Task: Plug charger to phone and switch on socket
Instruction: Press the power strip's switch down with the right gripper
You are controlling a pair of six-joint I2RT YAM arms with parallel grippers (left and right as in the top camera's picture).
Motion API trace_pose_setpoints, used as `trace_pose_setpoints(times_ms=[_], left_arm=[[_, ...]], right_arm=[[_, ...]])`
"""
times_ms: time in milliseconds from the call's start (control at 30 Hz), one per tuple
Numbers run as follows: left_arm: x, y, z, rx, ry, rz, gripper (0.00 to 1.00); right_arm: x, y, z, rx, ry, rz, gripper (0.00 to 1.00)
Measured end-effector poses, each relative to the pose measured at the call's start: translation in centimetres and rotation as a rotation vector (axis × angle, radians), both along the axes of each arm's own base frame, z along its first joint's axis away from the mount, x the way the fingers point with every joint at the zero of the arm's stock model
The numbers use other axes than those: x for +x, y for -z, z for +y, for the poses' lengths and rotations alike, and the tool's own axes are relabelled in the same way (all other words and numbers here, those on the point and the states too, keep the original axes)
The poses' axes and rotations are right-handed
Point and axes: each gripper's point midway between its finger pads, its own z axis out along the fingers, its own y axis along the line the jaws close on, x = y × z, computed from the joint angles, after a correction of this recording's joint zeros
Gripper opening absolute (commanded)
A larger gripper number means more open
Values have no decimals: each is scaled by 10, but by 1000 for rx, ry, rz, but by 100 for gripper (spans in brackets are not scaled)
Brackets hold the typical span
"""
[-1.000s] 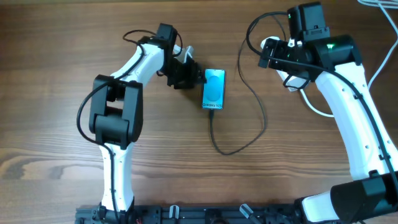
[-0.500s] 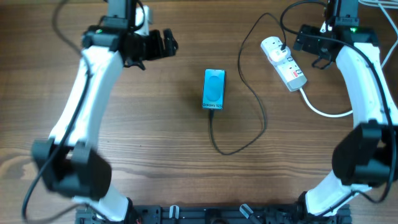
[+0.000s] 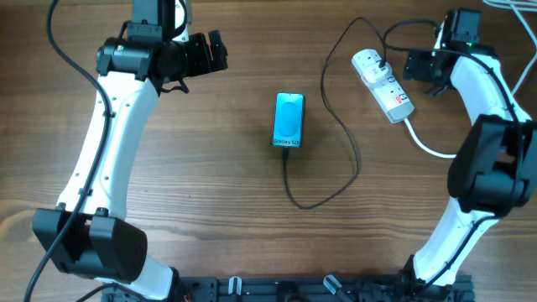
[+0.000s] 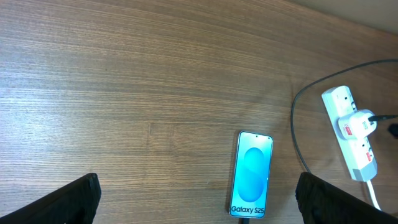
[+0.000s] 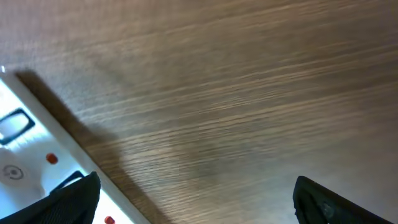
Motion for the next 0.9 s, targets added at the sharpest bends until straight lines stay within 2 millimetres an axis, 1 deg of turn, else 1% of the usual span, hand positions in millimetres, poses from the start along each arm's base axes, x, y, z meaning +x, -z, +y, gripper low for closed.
trace_pose_setpoints(times_ms=[233, 367, 500, 733, 900], left_arm=[[0, 0, 0, 2, -1, 0, 100], [0, 0, 0, 2, -1, 0, 100], [0, 0, 0, 2, -1, 0, 100], [0, 0, 0, 2, -1, 0, 100], [0, 0, 0, 2, -1, 0, 100]], right_arm=[[-4, 31, 9, 49, -35, 59, 100], [-2, 33, 11, 80, -41, 51, 100], [0, 33, 18, 128, -31, 38, 100], [-1, 33, 20, 140, -25, 39, 99], [1, 32, 25, 170, -28, 30, 100]])
